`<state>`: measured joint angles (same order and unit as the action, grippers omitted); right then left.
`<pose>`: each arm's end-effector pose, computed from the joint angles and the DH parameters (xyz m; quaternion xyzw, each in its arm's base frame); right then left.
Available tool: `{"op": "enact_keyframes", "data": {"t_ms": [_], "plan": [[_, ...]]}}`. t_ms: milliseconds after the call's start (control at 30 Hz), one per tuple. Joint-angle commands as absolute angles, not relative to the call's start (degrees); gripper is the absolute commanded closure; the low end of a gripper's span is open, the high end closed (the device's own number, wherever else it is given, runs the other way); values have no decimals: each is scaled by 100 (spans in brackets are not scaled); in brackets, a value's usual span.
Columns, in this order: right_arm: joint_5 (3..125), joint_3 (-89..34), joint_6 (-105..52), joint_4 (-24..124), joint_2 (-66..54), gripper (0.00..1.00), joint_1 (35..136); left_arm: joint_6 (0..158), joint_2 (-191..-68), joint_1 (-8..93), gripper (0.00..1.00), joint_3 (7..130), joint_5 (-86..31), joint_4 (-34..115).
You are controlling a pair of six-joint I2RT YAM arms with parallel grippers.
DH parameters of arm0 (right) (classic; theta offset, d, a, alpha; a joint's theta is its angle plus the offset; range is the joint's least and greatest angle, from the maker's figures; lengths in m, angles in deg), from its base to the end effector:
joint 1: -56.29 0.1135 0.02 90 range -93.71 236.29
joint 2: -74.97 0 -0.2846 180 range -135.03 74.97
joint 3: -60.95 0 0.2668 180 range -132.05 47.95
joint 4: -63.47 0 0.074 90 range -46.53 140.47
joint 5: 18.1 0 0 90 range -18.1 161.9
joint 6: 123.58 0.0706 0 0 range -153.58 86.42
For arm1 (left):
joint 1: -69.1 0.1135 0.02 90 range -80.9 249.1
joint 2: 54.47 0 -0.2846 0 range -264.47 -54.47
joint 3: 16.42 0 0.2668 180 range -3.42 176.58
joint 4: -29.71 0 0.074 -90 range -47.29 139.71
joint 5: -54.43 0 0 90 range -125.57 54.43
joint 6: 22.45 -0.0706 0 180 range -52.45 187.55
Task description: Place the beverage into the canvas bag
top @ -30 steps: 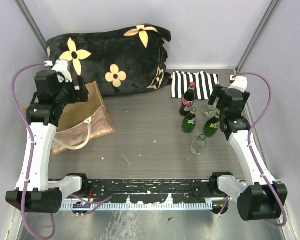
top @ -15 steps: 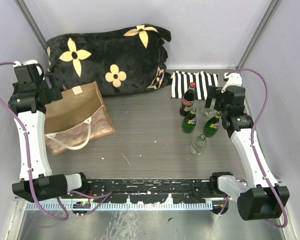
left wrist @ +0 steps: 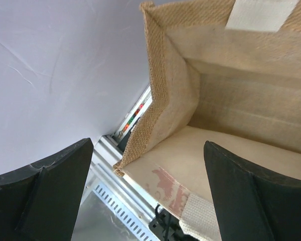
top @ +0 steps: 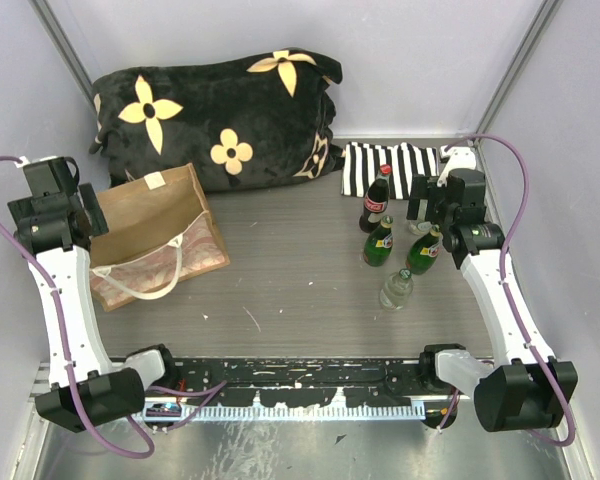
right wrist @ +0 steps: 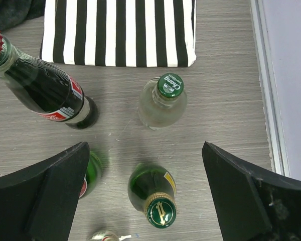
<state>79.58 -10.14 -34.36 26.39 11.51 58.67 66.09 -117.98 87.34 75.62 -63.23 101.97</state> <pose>0.2828 0.0023 0.3328 0.0100 0.8623 -0.0508 0.5038 0.2045 0.1019 0.4013 -0.2232 0.8697 0.2818 0.3383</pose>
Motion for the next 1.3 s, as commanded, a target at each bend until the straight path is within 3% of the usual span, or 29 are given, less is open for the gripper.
{"op": "enact_keyframes", "data": {"t_ms": [0,67,200,267,367,900,1267], "plan": [[7807,-1415,-3533,2762,1061,0,5832,6481,-11797,8839,0,7106,-6526,9681],[7813,-1479,-3534,2762,1017,0,5832,6431,-11862,8843,7,6869,-6482,9422],[7846,-1578,-3576,2763,984,0,5832,6345,-12082,8839,37,6593,-6241,9029],[7862,-1619,-3627,2756,988,0,5832,6345,-12191,8840,57,6577,-6020,8794],[7899,-1752,-3705,2705,993,0,5832,6300,-12279,8835,98,6662,-5398,8669],[6474,-3083,-3879,2455,733,10,5931,5335,-13237,8776,100,7435,-916,9244],[6662,-3506,-4132,2542,206,10,7317,4267,-13773,7949,100,8083,451,9825]]}}
